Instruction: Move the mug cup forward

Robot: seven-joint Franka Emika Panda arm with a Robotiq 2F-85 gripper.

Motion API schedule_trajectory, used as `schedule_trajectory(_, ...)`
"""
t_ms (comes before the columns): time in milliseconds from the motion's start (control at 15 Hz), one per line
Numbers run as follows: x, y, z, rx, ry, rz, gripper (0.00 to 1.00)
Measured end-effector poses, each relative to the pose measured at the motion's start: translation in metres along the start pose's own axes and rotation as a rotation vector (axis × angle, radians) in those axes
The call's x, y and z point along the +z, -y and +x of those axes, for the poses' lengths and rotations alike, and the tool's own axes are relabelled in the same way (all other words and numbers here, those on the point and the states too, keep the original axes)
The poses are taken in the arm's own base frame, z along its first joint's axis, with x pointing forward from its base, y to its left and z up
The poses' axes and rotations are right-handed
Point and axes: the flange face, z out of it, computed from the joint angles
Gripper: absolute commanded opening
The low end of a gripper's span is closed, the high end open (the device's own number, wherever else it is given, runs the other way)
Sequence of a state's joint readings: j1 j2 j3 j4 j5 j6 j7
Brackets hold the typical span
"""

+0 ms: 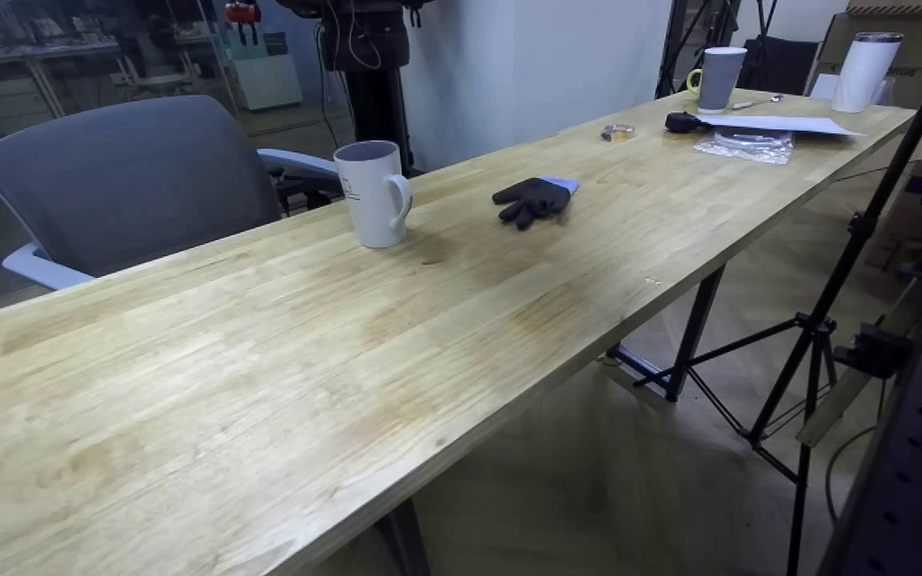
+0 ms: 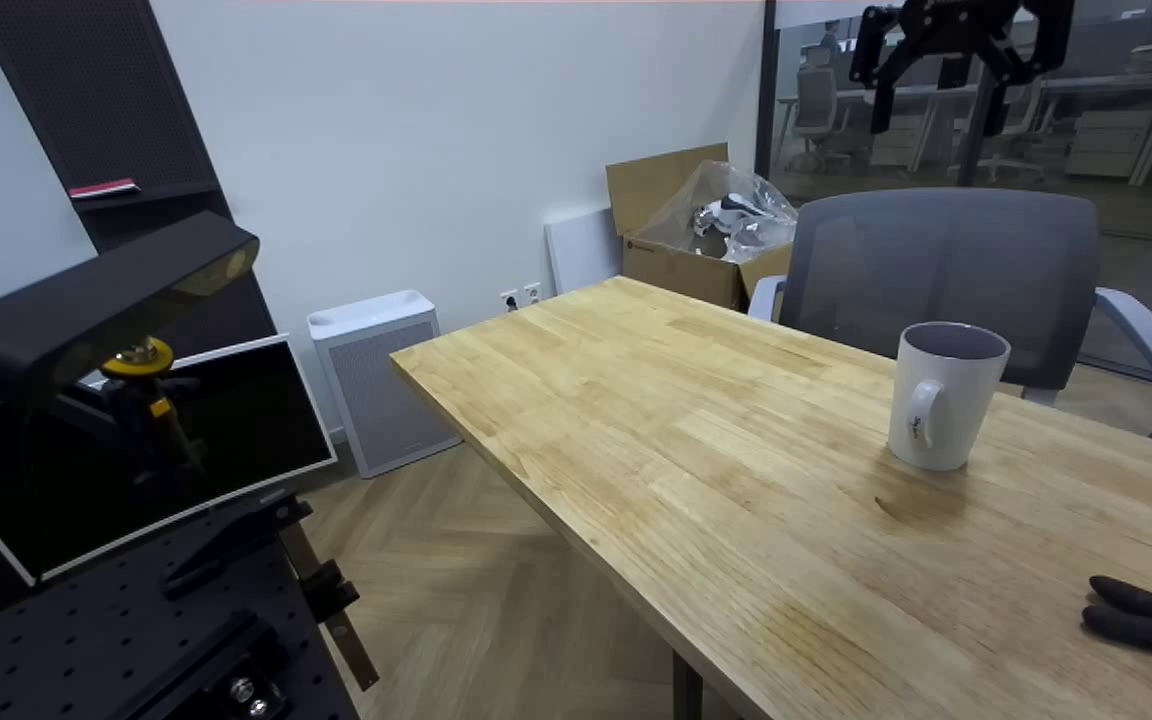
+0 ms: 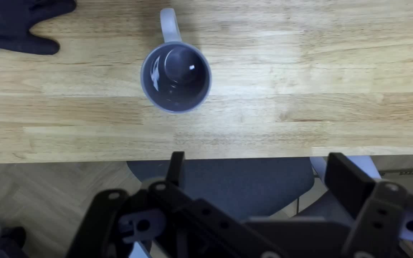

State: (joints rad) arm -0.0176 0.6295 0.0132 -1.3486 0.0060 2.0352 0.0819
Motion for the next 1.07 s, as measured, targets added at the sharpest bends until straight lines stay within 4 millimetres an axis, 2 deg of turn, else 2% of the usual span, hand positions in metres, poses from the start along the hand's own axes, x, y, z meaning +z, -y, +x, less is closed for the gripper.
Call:
schedule_trajectory(133, 0.021, -0.015, 0.005, 0.014, 0.02, -0.013, 1.0)
schedule_trajectory(267, 0.032, -0.021, 0.008, 0.017, 0.031, -0.016, 1.0)
schedule_trajectory(800, 0.031, -0.019, 0.01, 0.014, 0.03, -0.016, 1.0)
schedule_trajectory(1067, 0.059, -0.019, 0.004, 0.017, 0.076, -0.023, 1.0)
